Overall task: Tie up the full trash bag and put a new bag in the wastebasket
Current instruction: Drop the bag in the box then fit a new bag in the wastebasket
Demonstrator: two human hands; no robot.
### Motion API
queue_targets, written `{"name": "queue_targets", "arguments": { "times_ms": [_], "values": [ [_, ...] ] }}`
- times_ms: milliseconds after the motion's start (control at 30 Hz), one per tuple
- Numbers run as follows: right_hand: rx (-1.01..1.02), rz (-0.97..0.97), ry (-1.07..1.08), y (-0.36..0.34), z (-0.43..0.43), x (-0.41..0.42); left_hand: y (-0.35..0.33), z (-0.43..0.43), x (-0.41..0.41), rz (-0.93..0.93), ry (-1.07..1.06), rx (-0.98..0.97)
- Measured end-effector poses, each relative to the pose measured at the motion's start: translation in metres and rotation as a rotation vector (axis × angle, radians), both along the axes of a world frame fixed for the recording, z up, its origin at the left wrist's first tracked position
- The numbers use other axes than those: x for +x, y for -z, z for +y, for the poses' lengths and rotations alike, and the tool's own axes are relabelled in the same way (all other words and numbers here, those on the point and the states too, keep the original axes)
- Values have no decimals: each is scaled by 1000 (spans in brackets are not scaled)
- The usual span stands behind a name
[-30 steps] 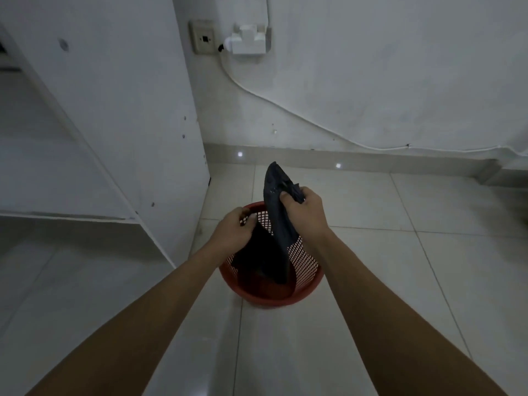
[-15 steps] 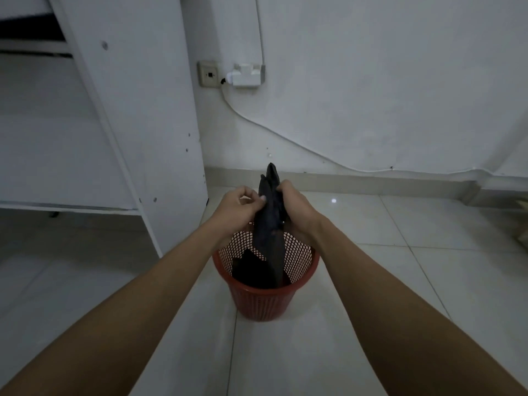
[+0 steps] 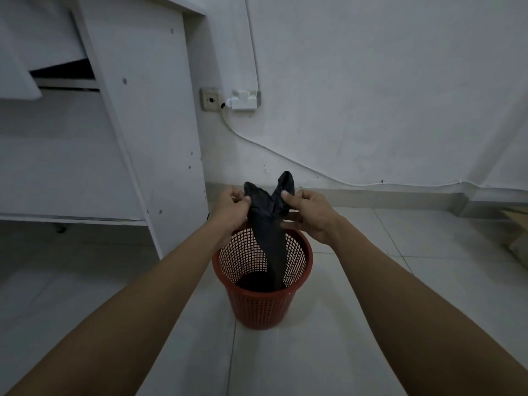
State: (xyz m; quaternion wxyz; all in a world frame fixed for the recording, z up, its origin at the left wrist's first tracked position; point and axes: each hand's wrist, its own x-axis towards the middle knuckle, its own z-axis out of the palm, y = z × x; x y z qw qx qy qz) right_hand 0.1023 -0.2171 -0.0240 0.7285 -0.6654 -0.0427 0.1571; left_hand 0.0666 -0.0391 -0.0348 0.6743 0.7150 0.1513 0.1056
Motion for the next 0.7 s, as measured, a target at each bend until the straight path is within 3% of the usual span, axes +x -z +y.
{"name": "queue_targets", "arguments": {
  "times_ms": [100, 200, 367, 500, 700],
  "values": [
    [-97, 15, 97, 7, -10, 2, 3, 18, -4, 3, -121, 130],
    [-127, 36, 140, 11, -17, 3, 10, 37, -10, -43, -111, 352],
    [-209, 30, 112, 13, -9, 4, 15, 40, -18, -30, 307, 804],
    [-140, -10, 143, 18, 8, 3, 11, 20, -15, -10, 565, 754],
    [33, -35, 215, 24, 19, 7, 10, 10, -7, 12, 473, 785]
  ]
}}
